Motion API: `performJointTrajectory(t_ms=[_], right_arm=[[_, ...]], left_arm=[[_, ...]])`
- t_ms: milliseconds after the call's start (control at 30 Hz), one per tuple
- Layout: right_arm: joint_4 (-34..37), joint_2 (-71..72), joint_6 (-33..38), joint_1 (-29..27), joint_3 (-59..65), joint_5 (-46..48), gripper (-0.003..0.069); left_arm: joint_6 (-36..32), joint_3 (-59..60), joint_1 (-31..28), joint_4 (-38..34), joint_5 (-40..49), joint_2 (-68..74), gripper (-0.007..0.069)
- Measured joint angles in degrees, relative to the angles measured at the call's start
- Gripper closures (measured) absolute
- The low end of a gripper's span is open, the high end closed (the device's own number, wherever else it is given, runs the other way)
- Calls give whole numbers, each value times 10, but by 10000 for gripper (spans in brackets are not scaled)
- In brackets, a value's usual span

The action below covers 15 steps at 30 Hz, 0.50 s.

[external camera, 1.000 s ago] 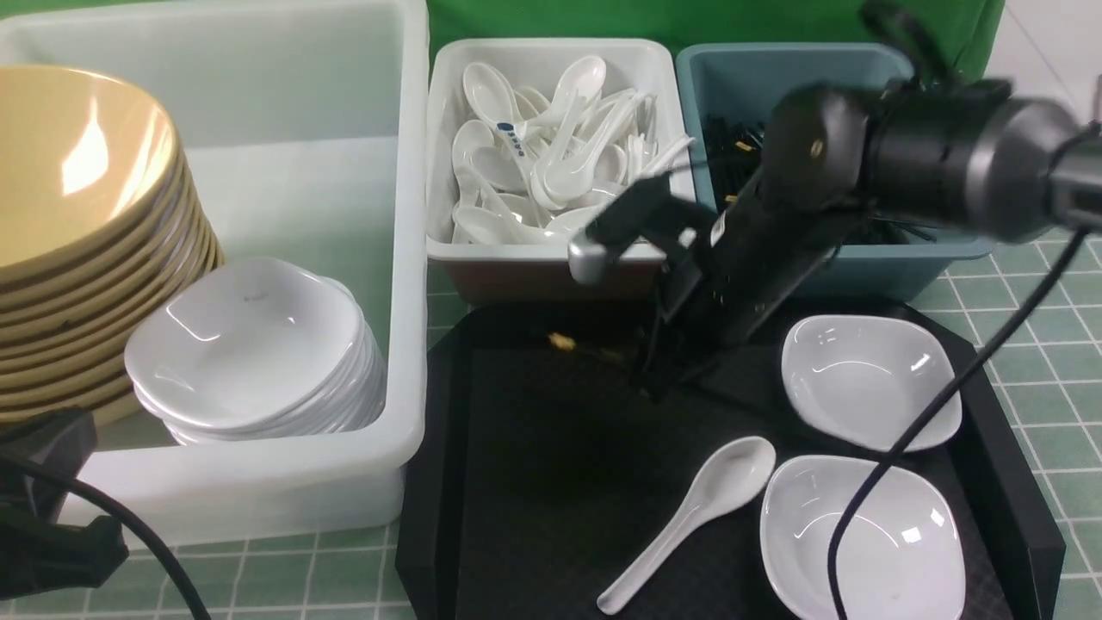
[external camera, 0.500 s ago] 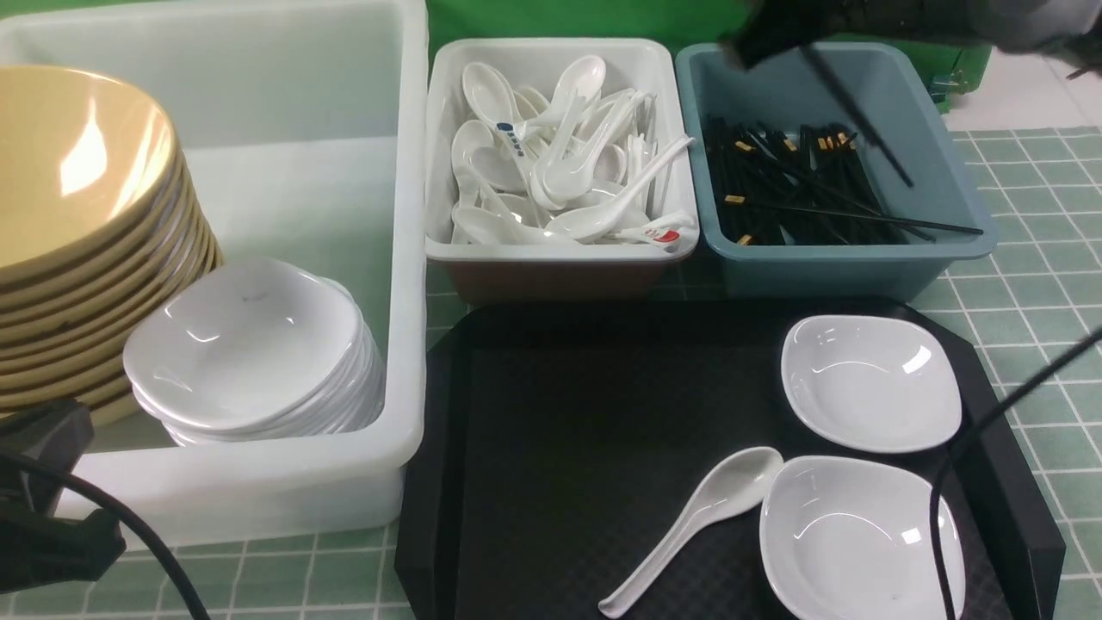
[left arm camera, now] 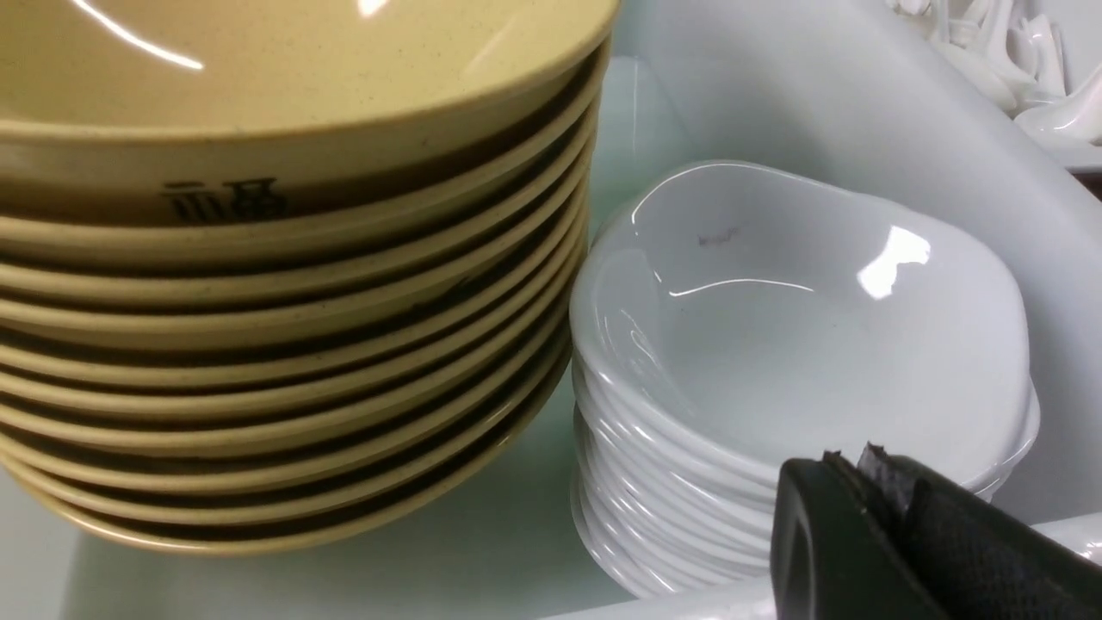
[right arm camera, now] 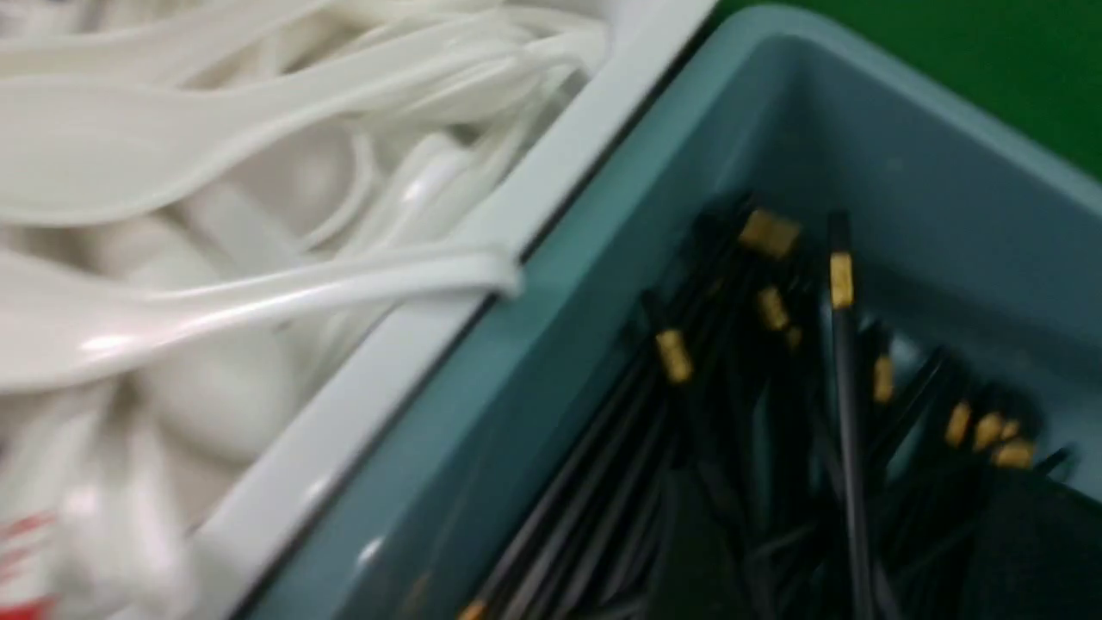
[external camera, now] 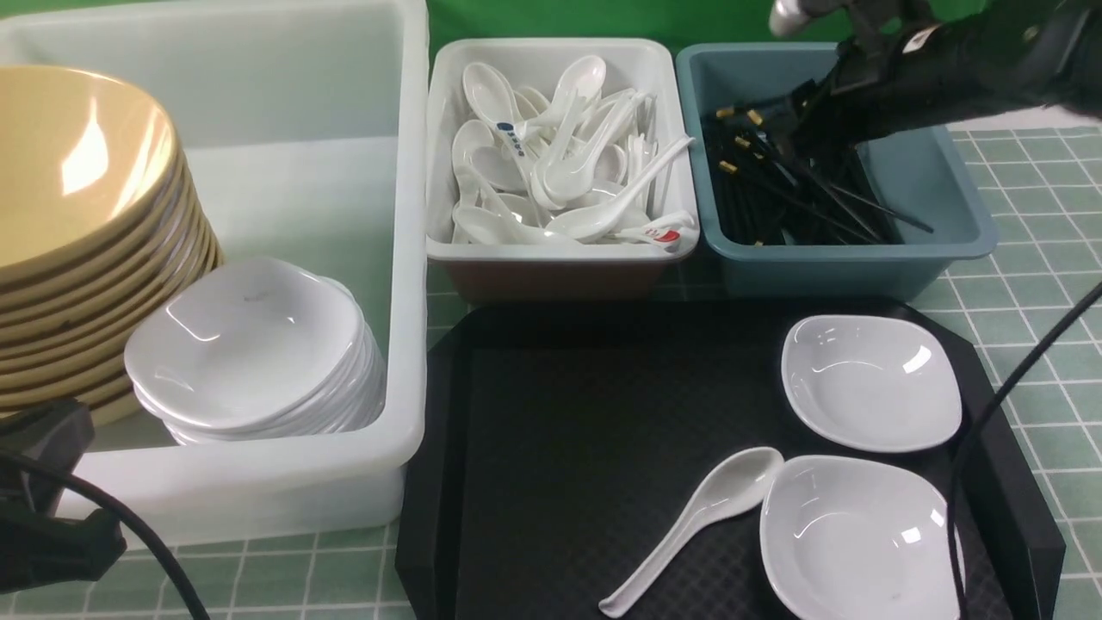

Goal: On blue table put chopsticks spoon bowls plates into blue grey white boxes.
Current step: 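Grasp the chopsticks with the right gripper, then reach for and grasp the small white dish on the black tray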

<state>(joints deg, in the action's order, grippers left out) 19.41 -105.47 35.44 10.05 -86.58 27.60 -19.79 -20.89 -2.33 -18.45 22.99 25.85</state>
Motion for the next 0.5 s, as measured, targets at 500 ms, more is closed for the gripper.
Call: performJointTrajectory(t_ms=[500], right_arm=[[-53, 154, -222, -9, 379, 185, 175]], left_arm=[[0, 0, 0, -31, -6, 0, 623]])
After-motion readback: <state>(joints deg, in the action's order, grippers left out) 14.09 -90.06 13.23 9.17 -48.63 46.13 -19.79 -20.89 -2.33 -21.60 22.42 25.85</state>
